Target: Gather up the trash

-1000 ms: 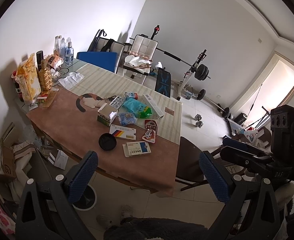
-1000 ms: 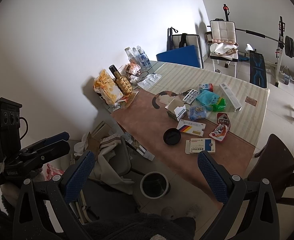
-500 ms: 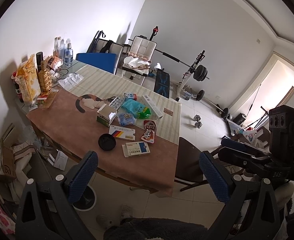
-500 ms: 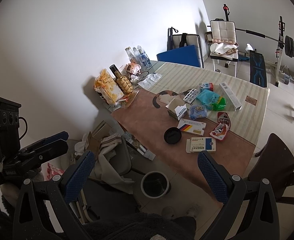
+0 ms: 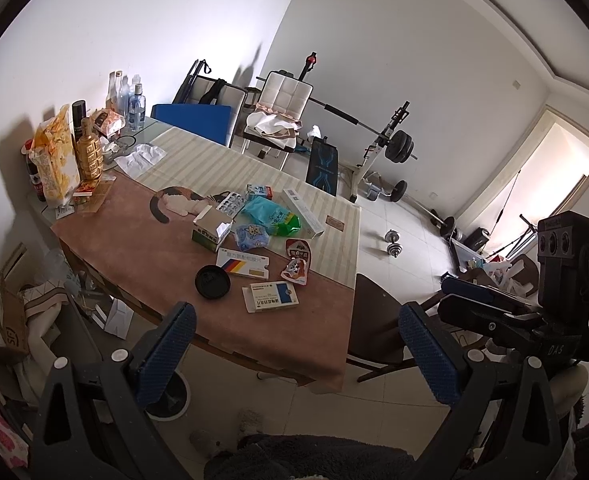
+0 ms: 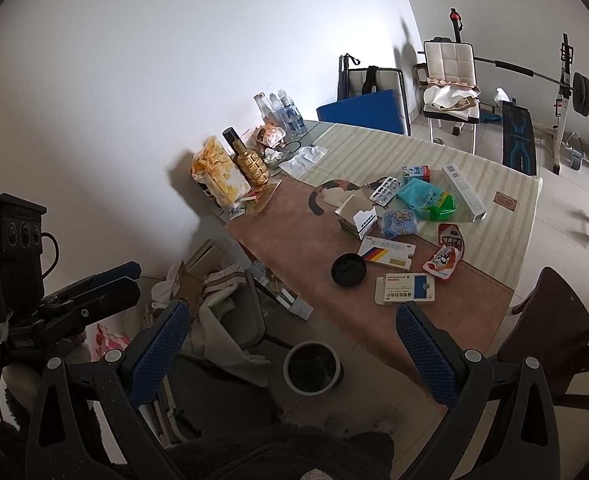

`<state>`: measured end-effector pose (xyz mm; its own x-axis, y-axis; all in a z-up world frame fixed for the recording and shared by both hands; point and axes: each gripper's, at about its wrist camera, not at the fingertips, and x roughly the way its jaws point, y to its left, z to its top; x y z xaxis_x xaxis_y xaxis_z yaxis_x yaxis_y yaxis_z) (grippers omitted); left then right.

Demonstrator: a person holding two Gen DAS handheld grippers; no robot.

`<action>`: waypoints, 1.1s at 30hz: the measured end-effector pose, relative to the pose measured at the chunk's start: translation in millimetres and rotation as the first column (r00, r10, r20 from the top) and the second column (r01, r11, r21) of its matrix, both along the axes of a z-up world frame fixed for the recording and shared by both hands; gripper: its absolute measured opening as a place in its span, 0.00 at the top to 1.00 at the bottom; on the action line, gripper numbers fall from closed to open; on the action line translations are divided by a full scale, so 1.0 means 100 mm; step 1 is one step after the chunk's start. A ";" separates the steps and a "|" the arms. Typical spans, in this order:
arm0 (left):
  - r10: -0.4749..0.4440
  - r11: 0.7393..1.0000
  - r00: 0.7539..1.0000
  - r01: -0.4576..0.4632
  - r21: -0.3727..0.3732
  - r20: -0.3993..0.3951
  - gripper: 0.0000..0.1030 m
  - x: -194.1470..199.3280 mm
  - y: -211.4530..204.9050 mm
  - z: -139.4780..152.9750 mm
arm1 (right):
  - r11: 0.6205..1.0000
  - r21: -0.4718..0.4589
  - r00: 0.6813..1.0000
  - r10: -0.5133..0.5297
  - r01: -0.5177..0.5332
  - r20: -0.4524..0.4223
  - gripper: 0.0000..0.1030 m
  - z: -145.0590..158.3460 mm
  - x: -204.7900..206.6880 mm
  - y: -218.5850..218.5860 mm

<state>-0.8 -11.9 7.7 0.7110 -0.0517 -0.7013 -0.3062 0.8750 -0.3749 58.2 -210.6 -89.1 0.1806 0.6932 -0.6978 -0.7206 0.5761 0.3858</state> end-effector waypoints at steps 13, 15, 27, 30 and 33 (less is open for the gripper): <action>-0.003 1.000 1.000 0.003 -0.007 0.004 0.00 -0.02 0.01 -0.01 | 1.000 0.000 1.000 -0.004 0.004 0.002 0.00 -0.01 -0.03 0.05; -0.004 1.000 1.000 0.005 -0.008 0.004 0.00 -0.01 0.00 -0.01 | 1.000 -0.001 1.000 -0.004 0.004 0.004 0.00 0.00 -0.07 0.08; -0.004 1.000 1.000 0.004 -0.010 0.005 0.00 -0.02 -0.02 -0.01 | 1.000 0.002 1.000 -0.004 0.004 0.006 0.00 0.01 -0.11 0.13; 0.002 1.000 1.000 -0.002 -0.007 0.003 0.00 -0.02 -0.03 -0.02 | 1.000 0.003 1.000 -0.004 0.004 0.002 0.00 0.02 -0.14 0.17; 0.068 0.994 0.997 -0.065 0.093 -0.026 0.00 0.03 -0.04 -0.03 | 1.000 0.001 1.000 -0.009 0.009 0.000 0.00 0.02 -0.14 0.19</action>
